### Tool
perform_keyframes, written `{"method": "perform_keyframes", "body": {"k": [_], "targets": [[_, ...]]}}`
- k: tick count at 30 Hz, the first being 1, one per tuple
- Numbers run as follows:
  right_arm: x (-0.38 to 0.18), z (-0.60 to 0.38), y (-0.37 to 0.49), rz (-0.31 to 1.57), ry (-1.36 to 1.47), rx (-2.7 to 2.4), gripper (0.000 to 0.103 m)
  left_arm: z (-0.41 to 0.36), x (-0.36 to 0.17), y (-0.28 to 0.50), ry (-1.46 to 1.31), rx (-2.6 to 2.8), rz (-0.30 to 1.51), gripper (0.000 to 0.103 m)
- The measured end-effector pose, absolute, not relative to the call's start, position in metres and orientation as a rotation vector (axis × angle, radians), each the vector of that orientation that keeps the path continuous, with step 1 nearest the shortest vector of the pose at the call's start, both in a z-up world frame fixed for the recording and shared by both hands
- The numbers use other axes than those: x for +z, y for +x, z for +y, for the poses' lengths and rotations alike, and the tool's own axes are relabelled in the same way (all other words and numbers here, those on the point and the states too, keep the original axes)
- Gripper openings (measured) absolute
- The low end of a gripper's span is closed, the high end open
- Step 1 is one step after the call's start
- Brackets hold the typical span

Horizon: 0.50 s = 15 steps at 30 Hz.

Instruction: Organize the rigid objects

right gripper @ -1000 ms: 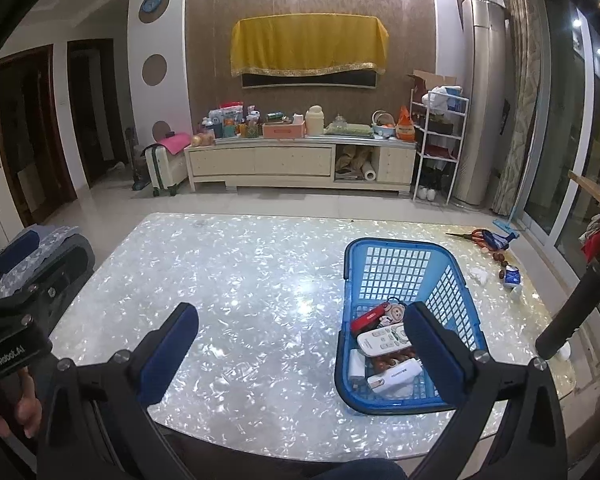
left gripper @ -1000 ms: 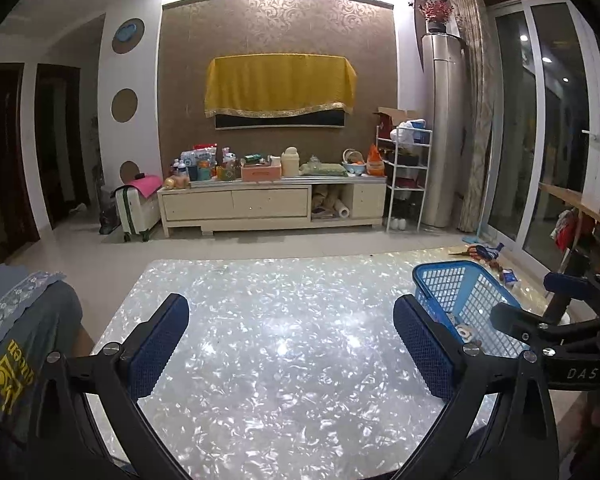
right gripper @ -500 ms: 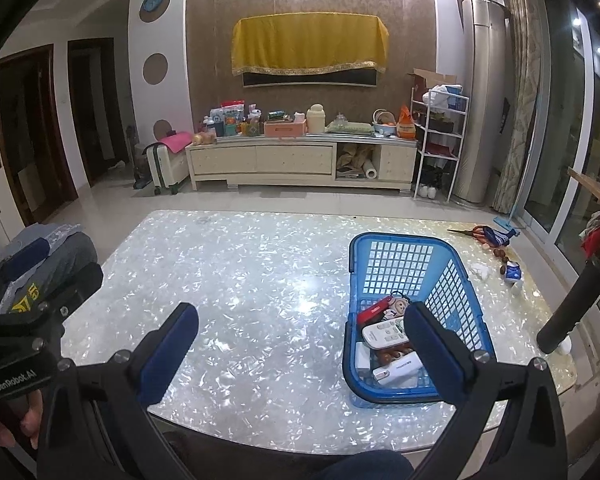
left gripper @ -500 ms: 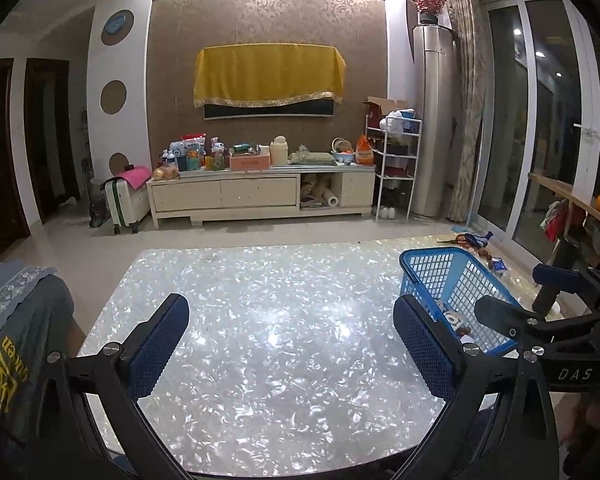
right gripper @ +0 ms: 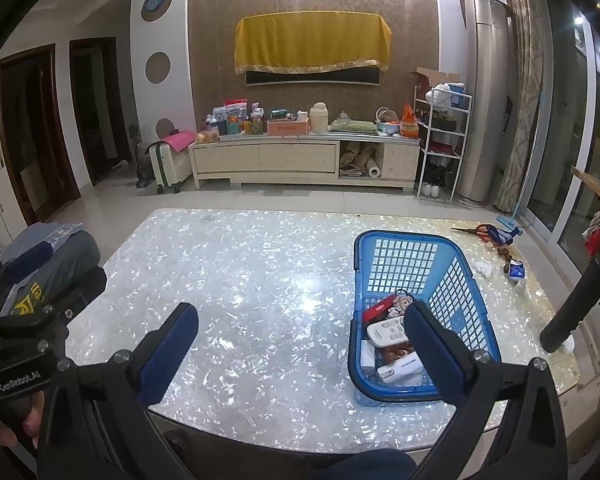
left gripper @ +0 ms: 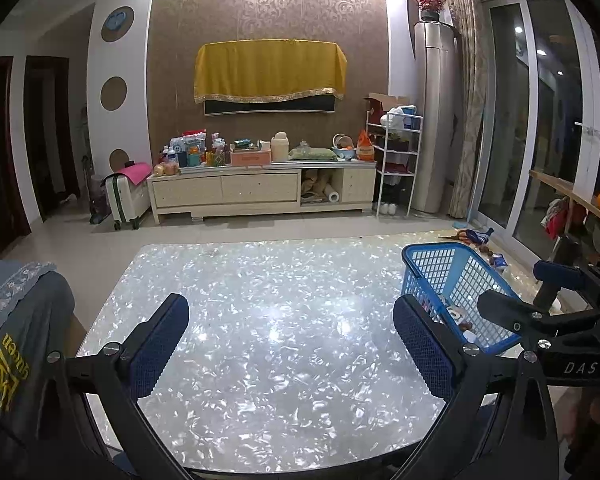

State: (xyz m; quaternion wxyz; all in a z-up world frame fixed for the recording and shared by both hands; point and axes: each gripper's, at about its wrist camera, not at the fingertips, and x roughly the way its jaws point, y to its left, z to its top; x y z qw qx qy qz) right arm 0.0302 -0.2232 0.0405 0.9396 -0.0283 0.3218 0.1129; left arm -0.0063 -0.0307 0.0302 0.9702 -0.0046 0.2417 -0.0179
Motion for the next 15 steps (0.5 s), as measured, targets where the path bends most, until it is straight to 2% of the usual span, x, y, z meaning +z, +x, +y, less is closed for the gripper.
{"method": "perform_keyframes", "body": {"k": [15], "targets": [[0.0433, -0.2198, 0.0293, 0.659, -0.065, 0.238, 0.103, -0.0311, 0.0315, -0.0083, -0.009, -0.040, 0.485, 0.103]]}}
